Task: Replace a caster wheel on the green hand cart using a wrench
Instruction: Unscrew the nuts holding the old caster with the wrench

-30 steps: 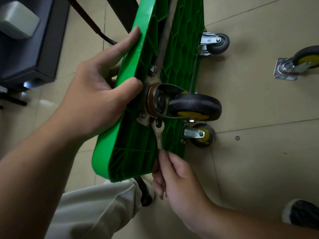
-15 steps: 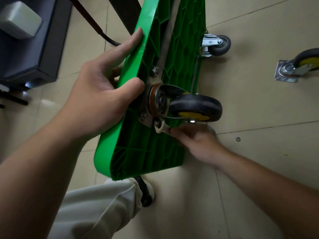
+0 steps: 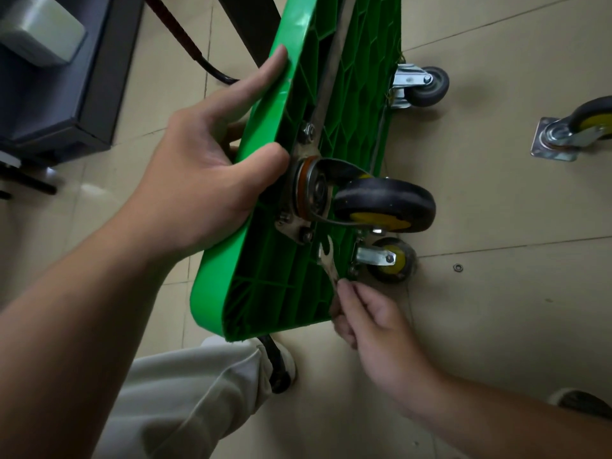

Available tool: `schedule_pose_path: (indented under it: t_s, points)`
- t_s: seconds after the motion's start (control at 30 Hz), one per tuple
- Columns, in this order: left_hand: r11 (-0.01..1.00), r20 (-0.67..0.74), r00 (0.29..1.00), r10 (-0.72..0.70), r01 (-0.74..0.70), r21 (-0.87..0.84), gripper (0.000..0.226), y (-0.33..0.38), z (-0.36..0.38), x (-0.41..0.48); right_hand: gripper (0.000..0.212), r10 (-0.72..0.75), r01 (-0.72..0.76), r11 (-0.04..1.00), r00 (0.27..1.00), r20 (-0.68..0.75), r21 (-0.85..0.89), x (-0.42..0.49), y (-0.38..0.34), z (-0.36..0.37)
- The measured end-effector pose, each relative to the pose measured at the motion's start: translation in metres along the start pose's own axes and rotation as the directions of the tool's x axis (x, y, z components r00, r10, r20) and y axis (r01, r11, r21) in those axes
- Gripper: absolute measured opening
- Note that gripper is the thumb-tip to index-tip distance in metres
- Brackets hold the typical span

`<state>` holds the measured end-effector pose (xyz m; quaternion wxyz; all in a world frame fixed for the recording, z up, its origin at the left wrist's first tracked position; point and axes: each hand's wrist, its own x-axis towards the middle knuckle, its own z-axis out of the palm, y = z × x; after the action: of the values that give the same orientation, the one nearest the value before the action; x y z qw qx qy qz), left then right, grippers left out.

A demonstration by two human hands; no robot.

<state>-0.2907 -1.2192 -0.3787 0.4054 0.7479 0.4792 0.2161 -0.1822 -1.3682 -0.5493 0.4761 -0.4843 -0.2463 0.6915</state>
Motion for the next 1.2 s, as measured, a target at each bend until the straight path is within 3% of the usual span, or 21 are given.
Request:
schedule_pose_path:
  t_s: [0.2, 0.33, 0.47, 0.6, 0.7, 0.83, 0.97, 1.03, 1.13, 1.2]
  points:
    - [1.000, -0.025, 1.000, -0.006, 0.006, 0.005, 0.069, 0.001, 0.002, -0.001, 0.033, 0.132, -0.136, 0.965, 0.991, 0.033, 0.225, -0.009, -0.013, 0.031]
    - [1.000, -0.035, 0.999, -0.006, 0.007, 0.011, 0.070, 0.002, 0.002, -0.001, 0.052, 0.143, -0.158, 0.963, 0.986, 0.080, 0.217, -0.010, -0.014, 0.036]
    - [1.000, -0.042, 0.999, -0.009, 0.009, 0.007, 0.070, 0.002, 0.003, -0.001, 0.049, 0.126, -0.144, 0.971, 0.987, 0.100, 0.192, 0.001, -0.013, 0.032]
    - [1.000, -0.036, 0.999, -0.006, 0.006, 0.007, 0.070, 0.002, 0.003, -0.001, 0.034, 0.046, -0.049, 0.998, 0.996, 0.078, 0.036, 0.027, -0.016, 0.009]
    - [1.000, -0.033, 0.999, -0.010, 0.010, 0.009, 0.070, 0.003, 0.002, -0.002, 0.026, -0.054, 0.063, 0.983, 0.997, 0.055, -0.173, 0.052, -0.032, -0.019]
    - [1.000, -0.030, 1.000, -0.011, 0.011, 0.002, 0.070, 0.003, 0.003, -0.001, 0.020, -0.230, 0.198, 0.875, 0.973, -0.020, -0.441, 0.072, -0.041, -0.044]
    - [1.000, -0.027, 1.000, -0.006, 0.006, 0.003, 0.070, 0.003, 0.003, -0.001, 0.013, -0.418, 0.348, 0.774, 0.908, -0.013, -0.529, 0.066, -0.033, -0.053]
    - [1.000, -0.027, 1.000, -0.004, 0.004, 0.013, 0.070, 0.004, 0.002, -0.001, 0.009, -0.365, 0.323, 0.841, 0.931, -0.014, -0.434, 0.055, -0.017, -0.057]
    - [1.000, -0.028, 1.000, -0.009, 0.010, 0.016, 0.070, 0.004, 0.003, -0.001, 0.030, -0.178, 0.170, 0.977, 0.983, -0.051, -0.131, 0.031, 0.002, -0.043]
    - [1.000, -0.033, 0.999, -0.014, 0.015, 0.017, 0.070, 0.005, 0.004, -0.001, 0.039, -0.052, 0.054, 0.998, 0.995, -0.082, 0.014, 0.017, 0.004, -0.022]
